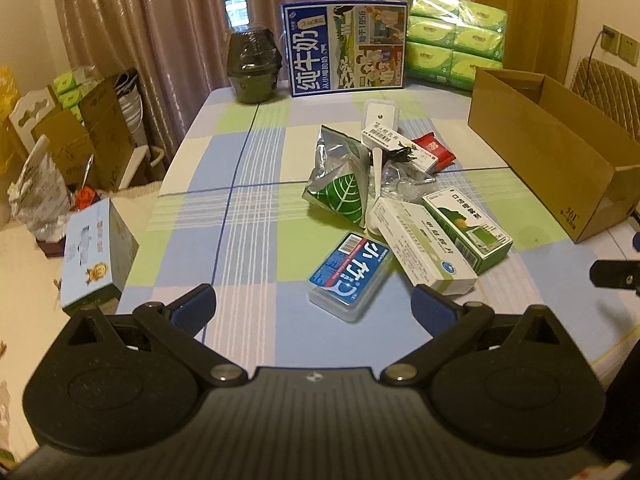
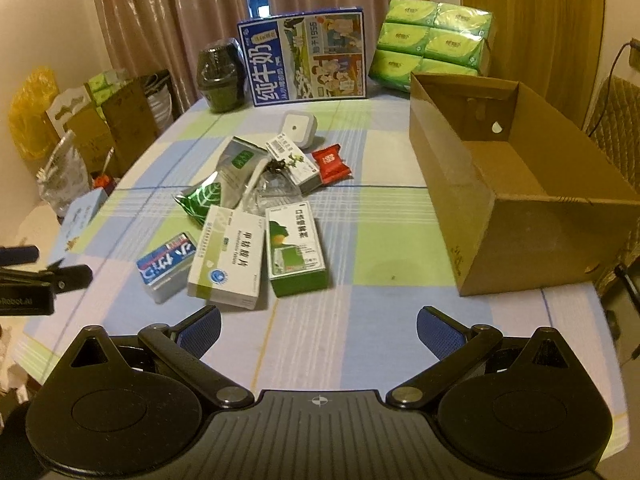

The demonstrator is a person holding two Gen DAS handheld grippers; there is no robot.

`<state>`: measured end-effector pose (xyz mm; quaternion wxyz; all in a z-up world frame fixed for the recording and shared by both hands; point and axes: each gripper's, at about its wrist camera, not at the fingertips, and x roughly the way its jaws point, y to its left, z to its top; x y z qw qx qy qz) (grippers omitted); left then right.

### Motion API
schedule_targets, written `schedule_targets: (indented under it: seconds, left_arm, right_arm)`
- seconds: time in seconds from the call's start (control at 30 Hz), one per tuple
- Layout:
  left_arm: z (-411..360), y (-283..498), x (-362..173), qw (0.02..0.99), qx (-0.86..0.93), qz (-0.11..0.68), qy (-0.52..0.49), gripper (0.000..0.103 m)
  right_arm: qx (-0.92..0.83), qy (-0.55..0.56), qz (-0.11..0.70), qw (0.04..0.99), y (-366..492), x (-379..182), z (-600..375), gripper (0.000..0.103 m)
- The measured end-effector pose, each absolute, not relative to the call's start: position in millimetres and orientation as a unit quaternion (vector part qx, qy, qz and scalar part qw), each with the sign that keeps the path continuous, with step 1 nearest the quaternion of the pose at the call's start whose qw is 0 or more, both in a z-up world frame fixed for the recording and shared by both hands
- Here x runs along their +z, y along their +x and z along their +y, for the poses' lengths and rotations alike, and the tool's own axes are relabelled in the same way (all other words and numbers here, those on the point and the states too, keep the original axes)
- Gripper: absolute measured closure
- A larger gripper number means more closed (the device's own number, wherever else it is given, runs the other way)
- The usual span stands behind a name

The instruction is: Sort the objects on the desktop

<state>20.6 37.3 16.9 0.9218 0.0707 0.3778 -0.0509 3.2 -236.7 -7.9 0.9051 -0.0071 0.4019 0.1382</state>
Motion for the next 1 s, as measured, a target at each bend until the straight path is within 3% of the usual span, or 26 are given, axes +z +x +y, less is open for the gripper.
schedule_targets:
  seconds: [1.0]
  left_arm:
    - [30, 70, -33, 0.897, -0.079, 0.41, 0.146, 0.001]
  right_arm:
    - [0.198, 0.028, 0.393, 0.898, 35, -49, -233, 0.002]
